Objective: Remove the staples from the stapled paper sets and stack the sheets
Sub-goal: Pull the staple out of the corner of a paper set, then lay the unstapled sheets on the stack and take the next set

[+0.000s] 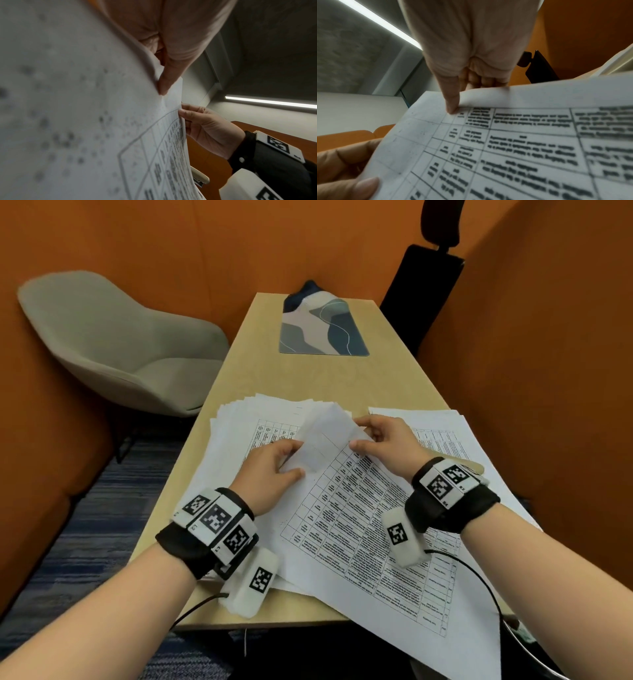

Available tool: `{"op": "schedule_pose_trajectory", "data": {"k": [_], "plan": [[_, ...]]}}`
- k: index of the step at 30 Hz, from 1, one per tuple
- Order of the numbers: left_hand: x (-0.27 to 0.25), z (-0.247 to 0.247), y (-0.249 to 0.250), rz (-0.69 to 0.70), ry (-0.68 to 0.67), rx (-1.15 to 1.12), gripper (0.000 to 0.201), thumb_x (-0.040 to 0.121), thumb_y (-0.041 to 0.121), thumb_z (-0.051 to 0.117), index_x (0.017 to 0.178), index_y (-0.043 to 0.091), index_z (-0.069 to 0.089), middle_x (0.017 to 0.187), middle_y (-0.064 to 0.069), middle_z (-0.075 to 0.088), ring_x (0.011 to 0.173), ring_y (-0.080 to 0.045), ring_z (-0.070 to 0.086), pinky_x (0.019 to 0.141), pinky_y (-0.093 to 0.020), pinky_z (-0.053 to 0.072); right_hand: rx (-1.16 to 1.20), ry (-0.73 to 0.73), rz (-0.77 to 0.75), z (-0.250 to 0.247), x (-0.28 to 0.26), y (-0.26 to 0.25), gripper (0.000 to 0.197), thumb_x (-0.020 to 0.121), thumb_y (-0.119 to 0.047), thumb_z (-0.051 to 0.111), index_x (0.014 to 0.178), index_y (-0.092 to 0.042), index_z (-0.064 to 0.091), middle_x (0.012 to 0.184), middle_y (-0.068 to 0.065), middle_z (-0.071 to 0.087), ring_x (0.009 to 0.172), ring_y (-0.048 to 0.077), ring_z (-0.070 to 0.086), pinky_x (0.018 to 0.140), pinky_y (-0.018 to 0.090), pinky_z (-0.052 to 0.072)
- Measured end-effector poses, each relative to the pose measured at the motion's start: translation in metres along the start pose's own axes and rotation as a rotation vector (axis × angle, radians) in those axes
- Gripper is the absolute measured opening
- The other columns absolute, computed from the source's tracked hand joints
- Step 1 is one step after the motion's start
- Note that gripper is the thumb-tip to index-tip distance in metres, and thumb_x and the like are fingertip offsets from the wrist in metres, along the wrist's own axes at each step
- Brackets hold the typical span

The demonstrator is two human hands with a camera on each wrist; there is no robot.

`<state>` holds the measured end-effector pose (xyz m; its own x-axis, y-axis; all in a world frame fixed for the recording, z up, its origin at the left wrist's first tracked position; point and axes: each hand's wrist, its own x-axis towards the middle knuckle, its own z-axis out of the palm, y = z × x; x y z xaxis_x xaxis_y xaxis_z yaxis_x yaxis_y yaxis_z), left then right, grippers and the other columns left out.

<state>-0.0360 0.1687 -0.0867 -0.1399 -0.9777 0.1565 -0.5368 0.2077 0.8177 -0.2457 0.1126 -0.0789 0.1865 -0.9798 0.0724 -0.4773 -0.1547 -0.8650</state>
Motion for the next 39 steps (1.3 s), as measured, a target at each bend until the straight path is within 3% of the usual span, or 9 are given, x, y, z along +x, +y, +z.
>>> {"op": "schedule_pose_trajectory", "data": {"k": [8,15,18,21,23,25,29,33,39], "plan": [[-0.002,-0.002,-0.002,0.042,0.015,-0.004,0.055,0.08,0.0,0.063,0.126,0.025,0.046,0.109,0.004,0.059,0.102,-0.018,0.056,0.09,-0.029,0.043,0.052,0.265,-0.089,0.005,-0.009,-0.005,0.027,0.066,-0.009,0.082,0.061,-0.026,0.062,0.069,-0.006,0.056,0.064,0.007,0.05,0.063,0.02,0.039],[-0.001,0.0,0.003,0.041,-0.002,-0.049,0.028,0.086,0.004,0.06,0.113,0.012,0.059,0.108,-0.003,0.064,0.103,-0.021,0.059,0.093,-0.034,0.046,0.102,0.084,-0.192,0.008,-0.007,-0.012,0.028,0.074,-0.004,0.074,0.068,-0.026,0.057,0.105,-0.007,0.06,0.1,0.007,0.055,0.086,0.028,0.035],[-0.001,-0.002,0.003,0.068,0.033,-0.061,0.027,0.086,0.001,0.058,0.111,0.011,0.061,0.106,-0.003,0.066,0.102,-0.02,0.061,0.093,-0.033,0.046,0.093,-0.015,-0.122,0.005,-0.004,-0.014,0.038,0.07,-0.016,0.079,0.091,-0.036,0.054,0.115,0.0,0.059,0.104,0.019,0.059,0.089,0.035,0.046],[-0.001,-0.007,0.002,0.12,0.099,-0.063,0.028,0.083,-0.001,0.061,0.107,0.013,0.064,0.099,0.0,0.067,0.097,-0.017,0.062,0.093,-0.033,0.047,-0.14,-0.213,-0.006,-0.008,-0.002,-0.013,0.052,0.062,-0.024,0.085,0.102,-0.039,0.055,0.099,-0.002,0.068,0.088,0.012,0.065,0.079,0.033,0.05],[0.001,-0.013,0.003,0.138,0.16,-0.125,0.034,0.08,0.003,0.067,0.104,0.025,0.061,0.093,0.006,0.067,0.09,-0.01,0.062,0.09,-0.033,0.048,-0.268,-0.299,0.044,-0.02,-0.003,-0.022,0.02,0.068,-0.02,0.081,0.074,-0.023,0.063,0.061,-0.012,0.067,0.056,-0.004,0.06,0.059,0.021,0.045],[0.002,-0.02,0.007,0.09,0.292,-0.231,0.052,0.077,0.009,0.073,0.114,0.037,0.05,0.086,0.01,0.064,0.078,-0.004,0.061,0.078,-0.025,0.048,-0.274,-0.284,0.016,-0.036,-0.007,-0.04,0.022,0.073,-0.017,0.077,0.06,-0.018,0.059,0.042,-0.012,0.058,0.037,-0.003,0.05,0.044,0.014,0.037],[0.013,-0.036,0.009,-0.107,0.57,-0.461,0.089,0.074,0.022,0.076,0.143,0.016,0.02,0.109,0.001,0.057,0.096,-0.01,0.055,0.089,-0.021,0.041,-0.051,-0.099,-0.13,-0.08,-0.012,-0.081,0.012,0.068,-0.015,0.076,0.07,-0.007,0.067,0.062,0.001,0.07,0.055,0.008,0.066,0.053,0.019,0.051],[0.028,-0.04,0.036,-0.136,0.469,-0.719,0.055,0.087,0.02,0.061,0.133,0.012,0.032,0.121,-0.002,0.054,0.102,-0.007,0.054,0.085,-0.021,0.044,0.244,0.01,-0.243,-0.099,-0.009,-0.106,0.007,0.065,-0.016,0.07,0.07,-0.015,0.074,0.076,0.0,0.074,0.073,0.011,0.07,0.063,0.021,0.054],[0.053,-0.067,0.082,0.201,0.499,-0.583,0.031,0.093,0.019,0.054,0.123,0.013,0.05,0.121,-0.002,0.06,0.115,-0.017,0.056,0.104,-0.042,0.041,0.489,0.112,-0.356,-0.077,-0.005,-0.124,0.01,0.085,-0.001,0.058,0.087,-0.009,0.063,0.08,-0.005,0.073,0.078,0.008,0.069,0.068,0.021,0.054]]}}
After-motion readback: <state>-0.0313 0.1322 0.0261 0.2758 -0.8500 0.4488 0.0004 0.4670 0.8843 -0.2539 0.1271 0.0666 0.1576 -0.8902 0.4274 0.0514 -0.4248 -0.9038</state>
